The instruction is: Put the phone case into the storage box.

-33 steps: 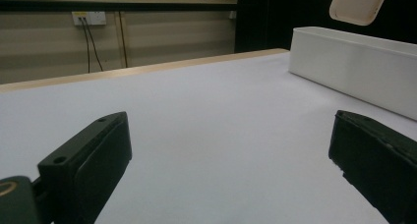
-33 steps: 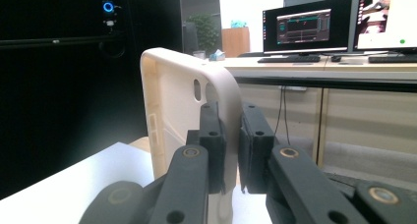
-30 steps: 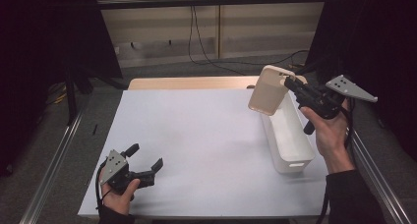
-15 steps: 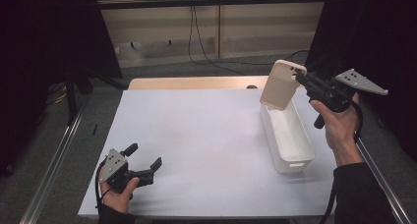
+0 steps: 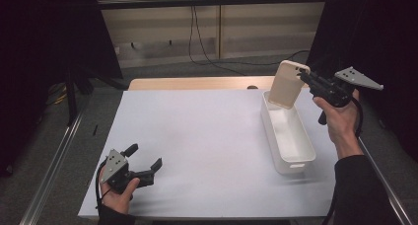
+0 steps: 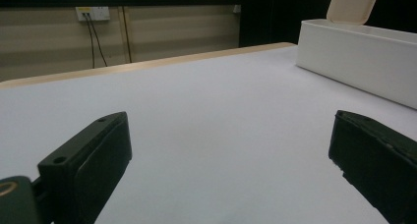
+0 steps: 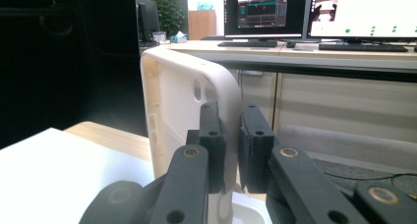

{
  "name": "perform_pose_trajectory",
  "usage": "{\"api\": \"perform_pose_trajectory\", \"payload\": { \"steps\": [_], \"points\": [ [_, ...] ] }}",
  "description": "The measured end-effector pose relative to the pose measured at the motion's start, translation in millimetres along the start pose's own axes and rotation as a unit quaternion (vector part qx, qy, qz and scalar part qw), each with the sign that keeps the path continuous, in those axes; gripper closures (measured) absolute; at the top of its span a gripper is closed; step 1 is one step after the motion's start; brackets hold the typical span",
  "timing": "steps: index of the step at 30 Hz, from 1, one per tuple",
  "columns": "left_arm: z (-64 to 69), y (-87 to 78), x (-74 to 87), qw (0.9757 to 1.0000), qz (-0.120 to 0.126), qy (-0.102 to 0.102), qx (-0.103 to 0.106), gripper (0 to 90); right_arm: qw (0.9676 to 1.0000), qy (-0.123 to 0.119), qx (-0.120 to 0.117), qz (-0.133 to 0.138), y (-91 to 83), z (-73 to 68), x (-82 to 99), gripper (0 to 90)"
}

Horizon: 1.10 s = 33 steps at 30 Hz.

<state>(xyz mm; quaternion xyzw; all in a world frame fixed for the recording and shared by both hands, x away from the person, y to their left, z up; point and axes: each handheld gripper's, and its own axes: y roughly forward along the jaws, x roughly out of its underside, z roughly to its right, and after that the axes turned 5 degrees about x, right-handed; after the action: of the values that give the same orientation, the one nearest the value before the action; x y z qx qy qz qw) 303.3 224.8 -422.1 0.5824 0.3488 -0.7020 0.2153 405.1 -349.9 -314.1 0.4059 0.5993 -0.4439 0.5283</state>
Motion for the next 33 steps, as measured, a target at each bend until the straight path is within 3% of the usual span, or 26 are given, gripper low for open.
{"api": "perform_pose_trajectory", "payload": {
  "steps": [33],
  "points": [
    [-2.9,3.4,-0.3,1.0000,-0.003,0.003,-0.003,2.5,0.9992,-0.016,-0.004,-0.036,32.5,18.8,37.4,82.0]
  ]
}}
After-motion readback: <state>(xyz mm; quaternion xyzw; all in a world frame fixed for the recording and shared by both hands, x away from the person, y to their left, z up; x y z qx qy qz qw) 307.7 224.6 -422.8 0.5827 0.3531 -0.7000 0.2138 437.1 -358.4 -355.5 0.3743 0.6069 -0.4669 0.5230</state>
